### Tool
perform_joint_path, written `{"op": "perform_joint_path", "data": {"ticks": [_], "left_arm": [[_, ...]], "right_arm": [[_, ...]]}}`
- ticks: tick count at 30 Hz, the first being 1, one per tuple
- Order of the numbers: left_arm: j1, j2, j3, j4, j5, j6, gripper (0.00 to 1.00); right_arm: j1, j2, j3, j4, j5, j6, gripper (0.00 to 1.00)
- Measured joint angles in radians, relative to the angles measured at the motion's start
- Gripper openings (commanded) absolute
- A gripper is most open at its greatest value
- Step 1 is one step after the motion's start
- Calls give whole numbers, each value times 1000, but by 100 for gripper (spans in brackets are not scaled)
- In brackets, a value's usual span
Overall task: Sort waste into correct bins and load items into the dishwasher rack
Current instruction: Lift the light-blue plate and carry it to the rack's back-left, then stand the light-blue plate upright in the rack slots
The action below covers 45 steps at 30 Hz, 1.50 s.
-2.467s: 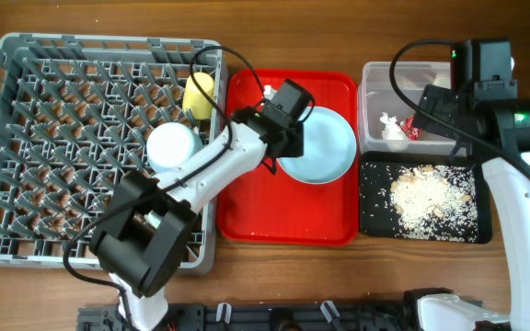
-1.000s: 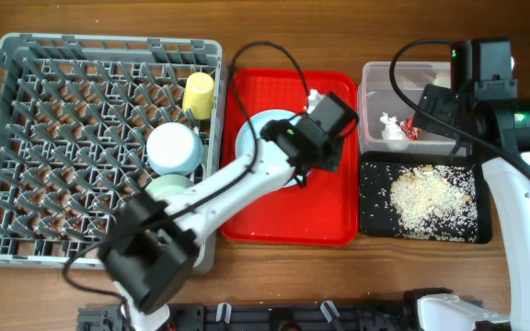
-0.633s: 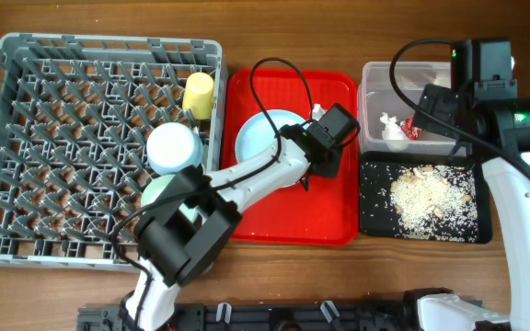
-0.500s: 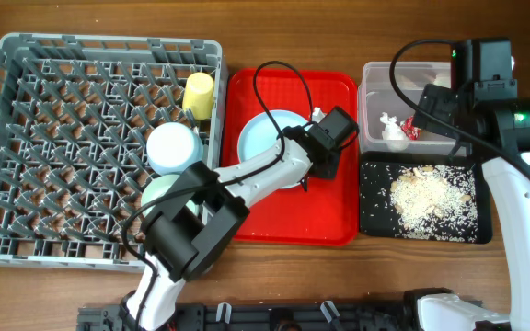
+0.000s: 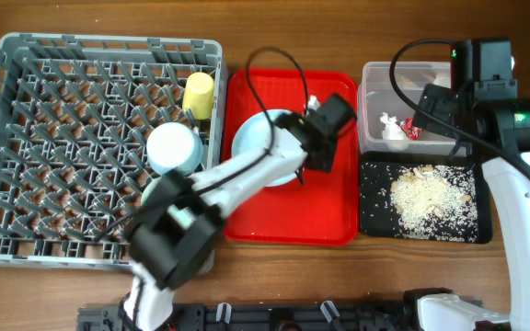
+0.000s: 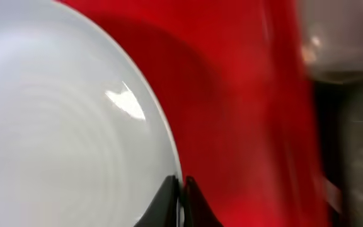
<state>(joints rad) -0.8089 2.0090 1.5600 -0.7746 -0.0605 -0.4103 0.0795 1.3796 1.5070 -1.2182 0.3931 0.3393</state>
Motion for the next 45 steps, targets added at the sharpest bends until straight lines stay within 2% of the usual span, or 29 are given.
{"op": "perform_joint_path", "data": {"ticks": [6,10,13,20,26,35,41,45], "left_arm": [[106,-307,170,-163,166,93,4],[289,-532,226,-308,266,160,4],[449,-602,230,-461,296,231,4],[752,-504,212,-625,458,435,4],[918,-375,211,-644,654,594,4],[1039,-207,211,-597,776,646,4],[1075,-174,211,-515,804,632,4],[1106,-174,211,-480,915,605,4]], "right_arm": [[0,0,0,0,0,0,100],[0,0,0,0,0,0,100],[0,0,0,0,0,0,100],[0,0,0,0,0,0,100],[0,0,0,0,0,0,100],[0,0,0,0,0,0,100],[0,0,0,0,0,0,100],[0,0,0,0,0,0,100]]}}
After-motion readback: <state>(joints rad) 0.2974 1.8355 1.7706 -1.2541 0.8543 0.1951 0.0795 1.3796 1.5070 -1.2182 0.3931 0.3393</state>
